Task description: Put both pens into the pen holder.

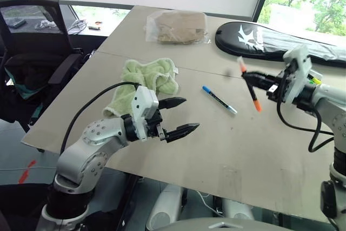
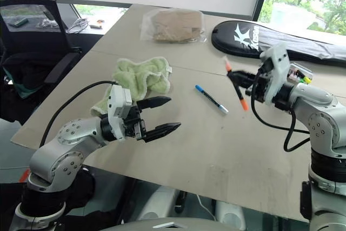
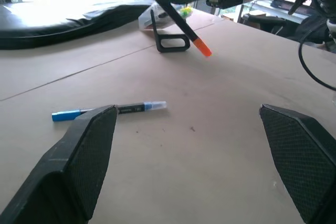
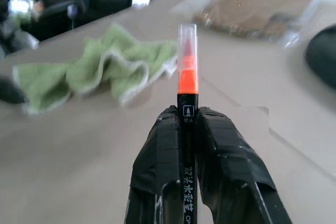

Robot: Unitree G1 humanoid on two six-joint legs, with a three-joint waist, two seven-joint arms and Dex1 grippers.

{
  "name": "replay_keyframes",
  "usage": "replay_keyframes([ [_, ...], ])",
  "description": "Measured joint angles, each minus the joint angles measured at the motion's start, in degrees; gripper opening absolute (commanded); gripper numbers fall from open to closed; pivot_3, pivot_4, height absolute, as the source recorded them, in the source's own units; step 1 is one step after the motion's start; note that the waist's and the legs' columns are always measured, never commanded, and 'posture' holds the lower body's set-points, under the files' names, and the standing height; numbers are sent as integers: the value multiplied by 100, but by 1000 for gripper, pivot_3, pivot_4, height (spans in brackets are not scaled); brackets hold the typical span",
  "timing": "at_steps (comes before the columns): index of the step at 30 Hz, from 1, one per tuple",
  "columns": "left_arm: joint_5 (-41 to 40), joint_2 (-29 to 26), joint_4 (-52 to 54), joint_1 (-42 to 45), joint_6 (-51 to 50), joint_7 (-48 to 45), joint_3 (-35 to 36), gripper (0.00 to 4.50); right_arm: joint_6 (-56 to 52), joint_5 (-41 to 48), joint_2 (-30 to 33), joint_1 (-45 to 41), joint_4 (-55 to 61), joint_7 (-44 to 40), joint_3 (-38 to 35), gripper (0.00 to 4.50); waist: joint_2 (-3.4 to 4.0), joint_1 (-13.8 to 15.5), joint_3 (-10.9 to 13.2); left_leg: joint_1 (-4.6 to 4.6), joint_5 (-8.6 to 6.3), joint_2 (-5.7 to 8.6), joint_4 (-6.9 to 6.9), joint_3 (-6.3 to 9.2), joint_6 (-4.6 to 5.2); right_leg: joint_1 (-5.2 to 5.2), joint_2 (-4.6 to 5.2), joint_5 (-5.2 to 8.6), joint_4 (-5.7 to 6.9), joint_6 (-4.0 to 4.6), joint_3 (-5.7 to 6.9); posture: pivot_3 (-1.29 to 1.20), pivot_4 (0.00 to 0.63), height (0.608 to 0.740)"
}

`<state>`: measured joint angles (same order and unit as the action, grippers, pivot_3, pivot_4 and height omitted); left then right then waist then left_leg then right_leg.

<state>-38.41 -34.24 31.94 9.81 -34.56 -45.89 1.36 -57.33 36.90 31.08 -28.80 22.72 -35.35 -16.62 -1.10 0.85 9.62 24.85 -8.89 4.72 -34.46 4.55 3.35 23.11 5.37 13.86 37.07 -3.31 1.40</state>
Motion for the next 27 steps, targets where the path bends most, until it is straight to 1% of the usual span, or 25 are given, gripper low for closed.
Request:
replay_keyframes([
  [1,-5,181,-62,106,15,62,-66,4500,538,-108,-398,-229,-380,434,-246,105,7,-10,4,-1,0,2,0,-5,-1,-3,-1,-4,0,-1,-9,0,150,740],
  [2,-3,241,-131,164,29,91,-98,4500,932,-310,-567,-380,-629,704,-317,105,9,-11,5,-9,1,2,-1,-6,0,-5,-4,-5,1,0,-11,0,150,740],
  [4,29,379,-345,393,69,110,-171,4500,2192,-914,-979,-800,-1450,1329,-393,105,11,-17,6,-13,2,2,-2,-8,-2,-6,-21,-11,3,6,-16,0,150,740],
  [6,77,494,-496,630,144,114,-205,4500,3447,-1573,-1165,-1168,-2351,1929,-405,105,11,-19,6,-13,7,1,-1,-9,-8,-5,-40,-18,4,7,-18,0,150,740],
  [7,114,496,-557,681,182,113,-202,4500,3952,-1817,-1178,-1248,-2694,2103,-399,105,13,-15,5,-13,22,1,2,-10,-31,-4,-42,-18,4,7,-22,0,150,740],
  [10,169,510,-659,701,238,119,-197,4500,5136,-2436,-1118,-1268,-3454,2203,-167,105,14,-32,6,-9,24,2,17,-27,-34,11,-44,-19,4,6,-46,0,150,740],
  [13,228,509,-671,697,257,136,-192,4500,5986,-2901,-924,-1264,-3865,2085,146,105,17,-83,9,-6,25,1,23,-38,-35,22,-44,-19,9,5,-59,0,150,740],
  [17,235,506,-643,526,286,215,-159,4500,6778,-3106,-450,-1149,-4021,1516,439,105,17,-145,8,-8,24,0,23,-38,-33,21,-43,-19,9,6,-60,0,150,740],
  [20,237,497,-561,401,299,238,-146,4500,7048,-3175,-87,-988,-4202,1001,641,105,18,-153,9,-10,10,0,20,-38,-9,19,-43,-18,9,6,-61,0,150,740],
  [24,274,459,-553,347,364,233,-145,4500,7416,-3207,419,-939,-4548,240,874,105,22,-151,11,-17,9,-3,7,-37,-5,11,-42,-18,12,16,-61,0,150,740],
  [27,287,448,-554,349,399,227,-144,4500,7711,-3234,647,-1019,-4956,-185,977,105,22,-159,11,-21,8,-5,2,-36,-5,3,-37,-17,12,18,-62,0,150,740],
])
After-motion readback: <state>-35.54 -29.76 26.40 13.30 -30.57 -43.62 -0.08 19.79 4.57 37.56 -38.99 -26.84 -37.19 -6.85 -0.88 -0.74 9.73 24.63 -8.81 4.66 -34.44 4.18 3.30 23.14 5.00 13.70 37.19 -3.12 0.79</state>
